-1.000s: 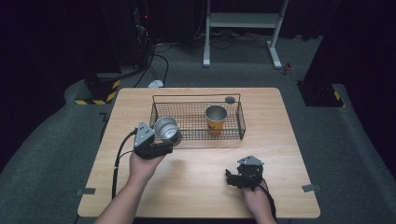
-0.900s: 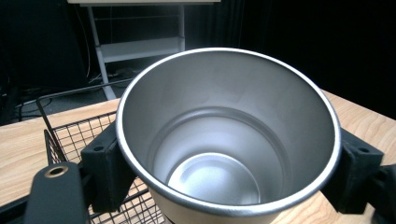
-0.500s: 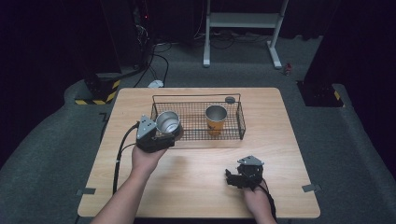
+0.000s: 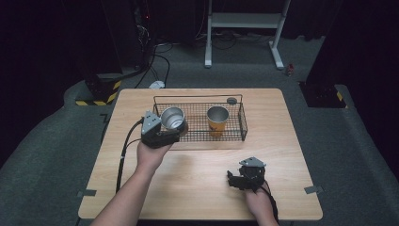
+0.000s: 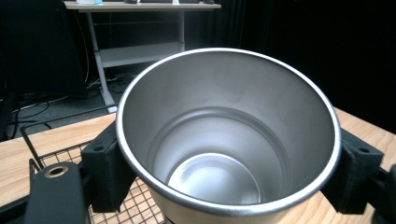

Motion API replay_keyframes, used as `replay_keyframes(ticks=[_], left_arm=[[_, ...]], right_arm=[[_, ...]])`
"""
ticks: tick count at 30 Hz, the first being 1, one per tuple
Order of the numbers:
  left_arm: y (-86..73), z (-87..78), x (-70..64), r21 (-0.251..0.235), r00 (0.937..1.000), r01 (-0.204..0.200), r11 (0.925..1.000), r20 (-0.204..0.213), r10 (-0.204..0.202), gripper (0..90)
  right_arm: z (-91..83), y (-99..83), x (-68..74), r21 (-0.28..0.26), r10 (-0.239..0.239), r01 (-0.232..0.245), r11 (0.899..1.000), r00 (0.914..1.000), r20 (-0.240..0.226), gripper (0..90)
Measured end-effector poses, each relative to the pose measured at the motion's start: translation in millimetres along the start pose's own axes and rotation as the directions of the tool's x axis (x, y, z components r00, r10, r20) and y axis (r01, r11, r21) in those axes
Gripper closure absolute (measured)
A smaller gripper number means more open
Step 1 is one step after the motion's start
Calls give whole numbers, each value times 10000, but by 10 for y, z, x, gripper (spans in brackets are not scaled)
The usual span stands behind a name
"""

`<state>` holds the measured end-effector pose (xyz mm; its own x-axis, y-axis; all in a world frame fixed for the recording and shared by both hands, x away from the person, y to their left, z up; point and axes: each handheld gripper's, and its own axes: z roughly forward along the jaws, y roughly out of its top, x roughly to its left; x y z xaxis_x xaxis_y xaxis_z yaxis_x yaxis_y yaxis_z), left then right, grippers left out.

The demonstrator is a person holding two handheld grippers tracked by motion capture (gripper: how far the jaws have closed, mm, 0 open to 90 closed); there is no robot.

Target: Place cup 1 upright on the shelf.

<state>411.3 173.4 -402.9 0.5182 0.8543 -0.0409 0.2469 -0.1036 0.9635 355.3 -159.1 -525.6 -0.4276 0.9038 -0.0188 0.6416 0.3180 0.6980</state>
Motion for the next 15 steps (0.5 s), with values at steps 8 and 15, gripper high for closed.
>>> replay_keyframes(ticks=[8,15], left_arm=[[60,106,1,31,9999,-137,9999,16,137,188],[115,195,38,101,9999,-110,9999,-84,111,188]], right_arm=[[0,0,0,-1,6,-6,10000,10000,-1,102],[0,0,1,-1,12,-12,10000,10000,2,103]])
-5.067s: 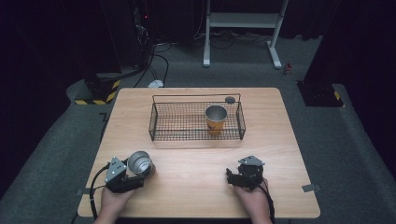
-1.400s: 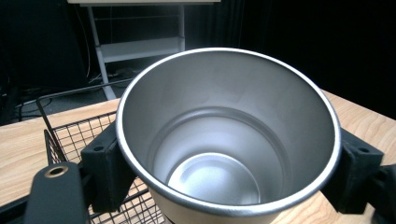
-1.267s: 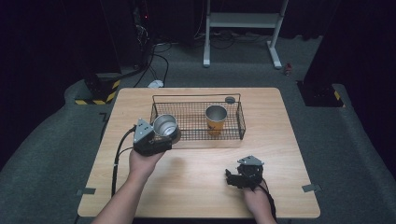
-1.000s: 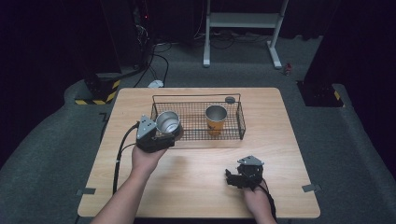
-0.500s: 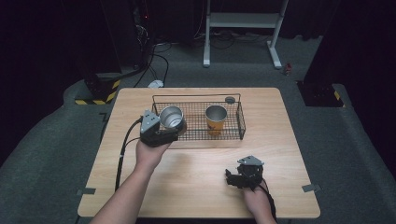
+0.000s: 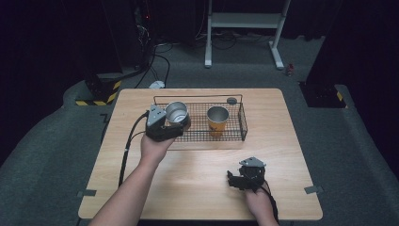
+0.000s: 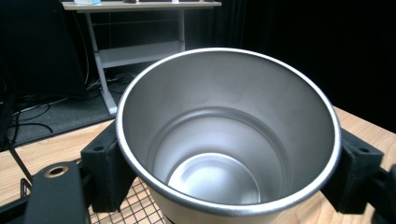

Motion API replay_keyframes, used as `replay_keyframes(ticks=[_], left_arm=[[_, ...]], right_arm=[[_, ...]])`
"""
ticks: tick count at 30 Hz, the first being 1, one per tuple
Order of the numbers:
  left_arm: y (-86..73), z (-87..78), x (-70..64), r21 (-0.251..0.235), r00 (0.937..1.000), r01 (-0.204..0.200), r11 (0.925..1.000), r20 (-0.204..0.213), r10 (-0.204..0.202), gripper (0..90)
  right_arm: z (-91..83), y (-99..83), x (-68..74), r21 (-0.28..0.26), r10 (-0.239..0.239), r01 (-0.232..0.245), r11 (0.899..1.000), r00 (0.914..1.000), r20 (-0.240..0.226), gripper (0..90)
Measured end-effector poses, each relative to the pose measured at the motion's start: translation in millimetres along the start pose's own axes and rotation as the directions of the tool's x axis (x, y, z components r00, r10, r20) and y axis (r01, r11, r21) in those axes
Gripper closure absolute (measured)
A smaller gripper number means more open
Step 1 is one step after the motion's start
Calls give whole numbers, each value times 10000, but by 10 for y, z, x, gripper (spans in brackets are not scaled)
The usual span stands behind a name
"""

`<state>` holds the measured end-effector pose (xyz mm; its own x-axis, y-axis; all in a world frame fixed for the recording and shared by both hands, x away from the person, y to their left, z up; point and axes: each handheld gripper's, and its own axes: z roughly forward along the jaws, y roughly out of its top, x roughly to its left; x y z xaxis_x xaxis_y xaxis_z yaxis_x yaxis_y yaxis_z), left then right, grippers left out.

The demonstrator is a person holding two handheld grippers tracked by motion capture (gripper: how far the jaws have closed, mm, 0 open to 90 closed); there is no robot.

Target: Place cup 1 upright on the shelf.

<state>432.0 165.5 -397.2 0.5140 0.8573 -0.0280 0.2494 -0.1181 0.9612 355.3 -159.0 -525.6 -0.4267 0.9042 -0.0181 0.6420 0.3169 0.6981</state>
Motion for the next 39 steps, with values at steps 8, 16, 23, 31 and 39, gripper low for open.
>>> replay_keyframes(ticks=[8,16,23,31,39], left_arm=[[-22,105,64,41,9998,141,9999,-131,-140,189],[-56,173,153,116,9993,287,9995,-243,-284,188],[-103,253,184,299,9992,315,9991,-240,-307,188],[-170,377,226,621,9982,540,9966,-298,-523,188],[-187,486,277,822,9967,731,9939,-424,-698,188]], right_arm=[[-5,-6,6,-12,6,-6,10000,10000,-41,103],[-5,-6,6,-11,6,-6,10000,10000,-41,103],[-6,-7,8,-8,35,-35,10000,10000,-34,102],[-5,-8,4,-10,-13,13,10000,10000,-28,102],[-6,-8,6,-7,3,-3,10000,10000,-28,102]])
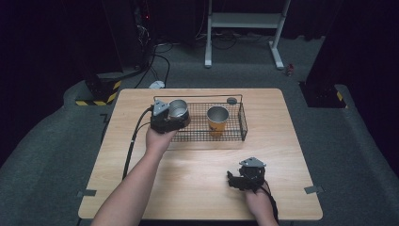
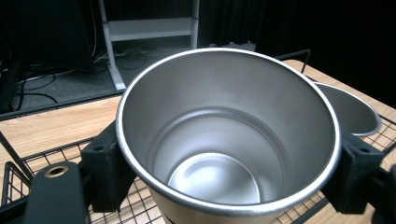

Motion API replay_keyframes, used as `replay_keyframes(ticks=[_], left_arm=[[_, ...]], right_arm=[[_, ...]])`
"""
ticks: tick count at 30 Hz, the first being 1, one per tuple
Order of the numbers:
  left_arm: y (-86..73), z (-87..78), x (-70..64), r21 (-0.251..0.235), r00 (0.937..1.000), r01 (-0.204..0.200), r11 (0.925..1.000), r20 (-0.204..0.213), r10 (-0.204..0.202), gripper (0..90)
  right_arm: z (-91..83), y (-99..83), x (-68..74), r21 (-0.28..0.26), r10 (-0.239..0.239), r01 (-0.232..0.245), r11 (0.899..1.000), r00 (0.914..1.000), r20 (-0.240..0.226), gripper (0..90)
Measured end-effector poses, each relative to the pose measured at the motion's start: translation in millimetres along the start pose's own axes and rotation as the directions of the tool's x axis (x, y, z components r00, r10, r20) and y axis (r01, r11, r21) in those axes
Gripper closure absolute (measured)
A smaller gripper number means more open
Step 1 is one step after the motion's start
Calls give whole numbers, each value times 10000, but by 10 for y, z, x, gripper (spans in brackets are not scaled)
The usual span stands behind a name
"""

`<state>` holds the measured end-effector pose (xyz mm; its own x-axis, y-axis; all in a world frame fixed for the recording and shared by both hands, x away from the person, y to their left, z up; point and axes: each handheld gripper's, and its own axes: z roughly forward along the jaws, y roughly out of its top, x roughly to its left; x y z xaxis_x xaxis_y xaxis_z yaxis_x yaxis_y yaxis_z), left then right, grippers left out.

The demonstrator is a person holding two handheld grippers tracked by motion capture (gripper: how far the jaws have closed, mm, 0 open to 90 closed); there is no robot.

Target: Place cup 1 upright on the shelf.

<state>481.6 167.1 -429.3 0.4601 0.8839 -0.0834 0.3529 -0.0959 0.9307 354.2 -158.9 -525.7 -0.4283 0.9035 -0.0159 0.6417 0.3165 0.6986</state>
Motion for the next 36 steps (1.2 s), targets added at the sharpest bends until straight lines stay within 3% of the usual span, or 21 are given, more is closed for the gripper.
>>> replay_keyframes(ticks=[18,29,36], left_arm=[[-63,210,66,772,9996,236,9967,-142,-225,188],[-145,338,102,1413,9975,530,9886,-546,-457,188],[-194,398,120,2019,9945,707,9769,-897,-534,188]], right_arm=[[0,0,0,2,-4,4,10000,10000,-1,102],[-2,-2,1,1,-10,10,10000,10000,-5,102],[-2,-2,1,0,-13,13,10000,10000,-11,102]])
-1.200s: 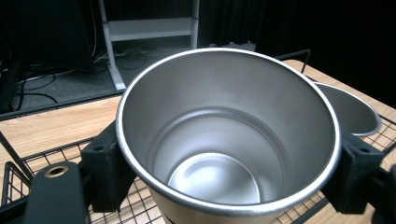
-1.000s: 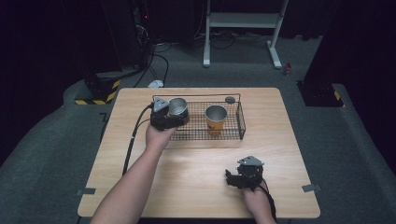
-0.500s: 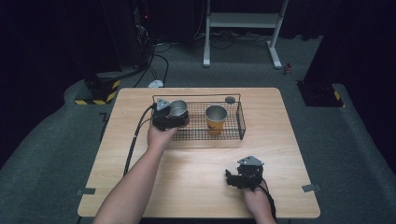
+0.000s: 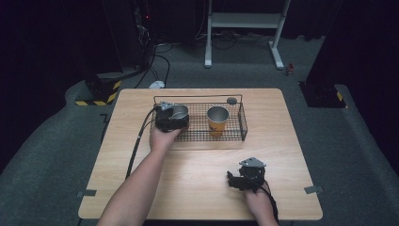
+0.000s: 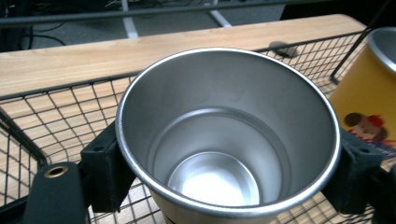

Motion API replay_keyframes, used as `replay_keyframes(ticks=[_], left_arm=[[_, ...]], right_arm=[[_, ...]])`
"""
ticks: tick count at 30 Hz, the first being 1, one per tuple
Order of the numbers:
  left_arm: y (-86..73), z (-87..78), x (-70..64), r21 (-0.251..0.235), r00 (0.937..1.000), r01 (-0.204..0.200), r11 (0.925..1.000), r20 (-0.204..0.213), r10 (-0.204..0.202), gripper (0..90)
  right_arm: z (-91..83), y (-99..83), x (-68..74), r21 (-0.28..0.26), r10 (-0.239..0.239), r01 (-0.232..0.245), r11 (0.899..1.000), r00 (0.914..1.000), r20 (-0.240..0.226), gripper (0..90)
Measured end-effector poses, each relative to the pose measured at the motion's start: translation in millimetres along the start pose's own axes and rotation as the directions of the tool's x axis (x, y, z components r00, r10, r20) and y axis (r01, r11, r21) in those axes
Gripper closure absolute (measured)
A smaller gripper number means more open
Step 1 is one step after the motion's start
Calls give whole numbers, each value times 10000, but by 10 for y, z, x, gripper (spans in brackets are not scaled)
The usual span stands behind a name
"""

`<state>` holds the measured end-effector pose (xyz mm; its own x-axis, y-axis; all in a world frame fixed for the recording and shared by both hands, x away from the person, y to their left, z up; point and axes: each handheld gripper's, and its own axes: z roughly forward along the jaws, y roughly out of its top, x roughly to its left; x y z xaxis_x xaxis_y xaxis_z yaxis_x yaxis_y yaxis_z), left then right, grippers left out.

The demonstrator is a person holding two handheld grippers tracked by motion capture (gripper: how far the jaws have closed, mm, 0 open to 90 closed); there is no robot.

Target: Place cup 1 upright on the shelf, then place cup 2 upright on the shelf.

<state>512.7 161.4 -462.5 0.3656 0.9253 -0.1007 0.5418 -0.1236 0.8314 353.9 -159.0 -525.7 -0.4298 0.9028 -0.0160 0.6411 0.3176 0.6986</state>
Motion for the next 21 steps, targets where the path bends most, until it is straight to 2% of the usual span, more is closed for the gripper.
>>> replay_keyframes(ticks=[5,11,17,21], left_arm=[[-15,46,26,349,9996,59,9994,-270,-50,188],[-29,103,50,748,9994,138,9971,-333,-113,187],[-46,158,24,1168,9980,-259,9928,-542,324,187],[-31,163,21,1229,9979,-275,9920,-554,346,186]], right_arm=[[0,0,0,2,0,0,10000,10000,-1,102],[-1,-1,1,1,-2,2,10000,10000,-6,102],[-1,-1,0,-2,-7,7,10000,10000,-7,102],[-1,-1,0,-4,-23,23,10000,10000,-6,102]])
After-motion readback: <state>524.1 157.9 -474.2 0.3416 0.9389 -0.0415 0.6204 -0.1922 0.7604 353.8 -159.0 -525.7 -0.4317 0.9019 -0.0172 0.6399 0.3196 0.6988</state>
